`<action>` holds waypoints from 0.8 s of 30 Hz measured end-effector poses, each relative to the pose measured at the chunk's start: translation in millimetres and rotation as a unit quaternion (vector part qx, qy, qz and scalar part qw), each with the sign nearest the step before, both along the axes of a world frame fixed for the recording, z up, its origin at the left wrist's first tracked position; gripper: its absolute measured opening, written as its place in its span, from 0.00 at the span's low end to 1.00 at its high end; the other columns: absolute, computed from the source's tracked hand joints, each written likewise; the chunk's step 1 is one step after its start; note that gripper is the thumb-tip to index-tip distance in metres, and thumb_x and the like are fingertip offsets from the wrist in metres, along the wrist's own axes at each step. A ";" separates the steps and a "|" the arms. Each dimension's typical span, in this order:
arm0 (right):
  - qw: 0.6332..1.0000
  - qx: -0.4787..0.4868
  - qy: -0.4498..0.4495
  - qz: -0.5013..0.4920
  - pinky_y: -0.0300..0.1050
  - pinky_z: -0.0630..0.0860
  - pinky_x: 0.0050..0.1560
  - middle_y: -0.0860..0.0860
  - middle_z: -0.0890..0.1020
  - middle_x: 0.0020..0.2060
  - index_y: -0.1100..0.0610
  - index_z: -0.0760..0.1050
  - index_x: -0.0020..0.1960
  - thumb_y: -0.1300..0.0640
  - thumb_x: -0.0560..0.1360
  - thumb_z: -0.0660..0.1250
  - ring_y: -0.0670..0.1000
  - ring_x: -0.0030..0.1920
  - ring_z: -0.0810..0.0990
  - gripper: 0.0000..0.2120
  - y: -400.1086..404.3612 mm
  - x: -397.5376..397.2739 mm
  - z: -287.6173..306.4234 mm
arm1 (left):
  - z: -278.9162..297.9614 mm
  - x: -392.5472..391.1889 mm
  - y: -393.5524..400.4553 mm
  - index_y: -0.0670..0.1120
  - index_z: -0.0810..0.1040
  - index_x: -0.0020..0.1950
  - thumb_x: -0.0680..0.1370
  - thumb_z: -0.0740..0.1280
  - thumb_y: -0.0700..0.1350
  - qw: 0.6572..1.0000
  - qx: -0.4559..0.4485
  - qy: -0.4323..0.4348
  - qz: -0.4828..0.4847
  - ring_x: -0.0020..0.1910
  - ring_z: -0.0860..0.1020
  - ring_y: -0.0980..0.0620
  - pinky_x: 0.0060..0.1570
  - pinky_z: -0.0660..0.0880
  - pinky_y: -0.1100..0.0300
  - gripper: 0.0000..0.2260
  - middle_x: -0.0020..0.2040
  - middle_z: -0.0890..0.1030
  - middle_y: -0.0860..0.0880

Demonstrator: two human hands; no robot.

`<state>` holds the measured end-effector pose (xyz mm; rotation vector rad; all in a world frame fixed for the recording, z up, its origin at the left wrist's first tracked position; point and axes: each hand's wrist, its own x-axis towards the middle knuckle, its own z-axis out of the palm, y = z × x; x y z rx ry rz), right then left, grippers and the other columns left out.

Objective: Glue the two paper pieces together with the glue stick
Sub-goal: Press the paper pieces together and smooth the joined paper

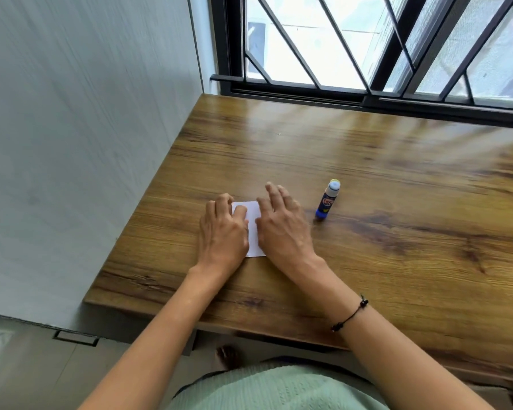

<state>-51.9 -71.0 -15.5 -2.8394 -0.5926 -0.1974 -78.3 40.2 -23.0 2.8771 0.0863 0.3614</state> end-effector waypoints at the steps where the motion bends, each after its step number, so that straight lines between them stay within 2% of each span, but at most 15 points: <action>1: 1.000 0.004 0.023 0.014 0.56 0.58 0.70 0.62 0.62 0.72 0.63 0.63 0.69 0.59 0.77 0.56 0.60 0.73 0.59 0.21 2.5 -3.6 -3.5 | -0.6 -1.0 -0.7 0.43 0.78 0.46 0.72 0.67 0.42 1.000 0.024 -0.001 -0.001 0.49 0.75 0.38 0.41 0.75 0.48 0.05 0.56 0.77 0.38; 3: 0.998 0.010 0.065 0.023 0.52 0.48 0.74 0.59 0.56 0.75 0.61 0.55 0.73 0.56 0.80 0.50 0.56 0.75 0.51 0.22 4.3 -8.1 -8.4 | -1.3 -1.4 -1.2 0.44 0.78 0.45 0.71 0.68 0.44 0.998 0.065 -0.007 -0.009 0.52 0.72 0.42 0.41 0.75 0.50 0.05 0.57 0.78 0.42; 5: 0.997 -0.006 0.077 0.023 0.49 0.43 0.74 0.56 0.52 0.76 0.60 0.50 0.74 0.54 0.81 0.46 0.53 0.76 0.47 0.23 2.5 -8.4 -11.1 | -1.8 -1.3 -0.4 0.45 0.79 0.47 0.70 0.66 0.45 0.995 0.096 -0.006 -0.021 0.54 0.69 0.44 0.44 0.75 0.51 0.08 0.56 0.80 0.45; 8: 0.996 -0.025 0.082 0.008 0.49 0.41 0.74 0.55 0.49 0.76 0.59 0.46 0.74 0.50 0.80 0.45 0.51 0.76 0.45 0.26 -3.0 -8.5 -12.4 | 0.7 -2.0 -0.6 0.45 0.80 0.48 0.69 0.66 0.47 0.991 0.133 0.013 -0.030 0.54 0.76 0.43 0.44 0.75 0.52 0.11 0.53 0.82 0.47; 13: 0.996 -0.002 0.086 -0.032 0.50 0.43 0.74 0.57 0.49 0.76 0.61 0.46 0.74 0.48 0.80 0.46 0.54 0.76 0.45 0.27 -6.7 -9.2 -14.0 | 1.5 -2.2 -2.3 0.44 0.81 0.48 0.66 0.68 0.44 0.987 0.154 0.022 -0.023 0.50 0.80 0.44 0.42 0.76 0.53 0.12 0.51 0.84 0.47; 15: 0.999 0.028 0.042 -0.019 0.53 0.54 0.73 0.62 0.59 0.73 0.64 0.56 0.72 0.48 0.79 0.50 0.58 0.74 0.56 0.27 -10.7 -14.4 -11.4 | 3.6 -2.1 -3.1 0.42 0.81 0.47 0.64 0.70 0.41 0.988 0.151 0.034 -0.025 0.50 0.80 0.43 0.42 0.76 0.52 0.12 0.50 0.84 0.46; 17: 0.997 0.065 -0.048 0.013 0.56 0.70 0.65 0.62 0.75 0.63 0.63 0.70 0.63 0.50 0.76 0.54 0.60 0.66 0.71 0.23 -18.9 -23.7 -9.1 | 9.5 -1.3 -4.8 0.40 0.80 0.49 0.66 0.69 0.39 0.992 0.114 0.045 -0.027 0.53 0.78 0.41 0.46 0.74 0.49 0.12 0.51 0.83 0.44; 18: 0.991 0.100 -0.089 0.020 0.54 0.74 0.61 0.60 0.79 0.58 0.62 0.73 0.59 0.51 0.75 0.57 0.59 0.61 0.75 0.19 -25.1 -28.2 -8.9 | 12.7 0.0 -6.4 0.40 0.78 0.52 0.69 0.66 0.38 0.995 0.083 0.040 -0.024 0.57 0.76 0.40 0.49 0.72 0.48 0.12 0.53 0.82 0.43; 19: 0.983 0.149 -0.110 0.018 0.50 0.75 0.57 0.58 0.81 0.53 0.61 0.74 0.57 0.53 0.75 0.59 0.57 0.56 0.77 0.16 -31.3 -33.0 -7.6 | 15.7 2.3 -8.6 0.40 0.77 0.55 0.72 0.63 0.38 0.998 0.055 0.034 -0.023 0.60 0.73 0.40 0.52 0.70 0.48 0.13 0.57 0.80 0.43; 21: 0.956 0.267 -0.118 -0.027 0.39 0.72 0.49 0.55 0.80 0.45 0.60 0.74 0.53 0.55 0.74 0.61 0.51 0.46 0.75 0.11 -42.7 -38.5 -1.3 | 22.0 7.8 -15.2 0.42 0.73 0.62 0.75 0.60 0.38 0.999 -0.009 0.010 -0.032 0.64 0.68 0.42 0.58 0.67 0.50 0.16 0.63 0.74 0.43; 24: 0.903 0.393 -0.104 -0.136 0.31 0.68 0.41 0.53 0.75 0.41 0.58 0.70 0.53 0.60 0.74 0.63 0.47 0.38 0.72 0.08 -57.3 -33.2 4.4 | 34.1 17.9 -30.7 0.44 0.71 0.65 0.75 0.61 0.39 0.983 -0.169 -0.003 -0.070 0.63 0.67 0.45 0.62 0.60 0.60 0.17 0.64 0.71 0.44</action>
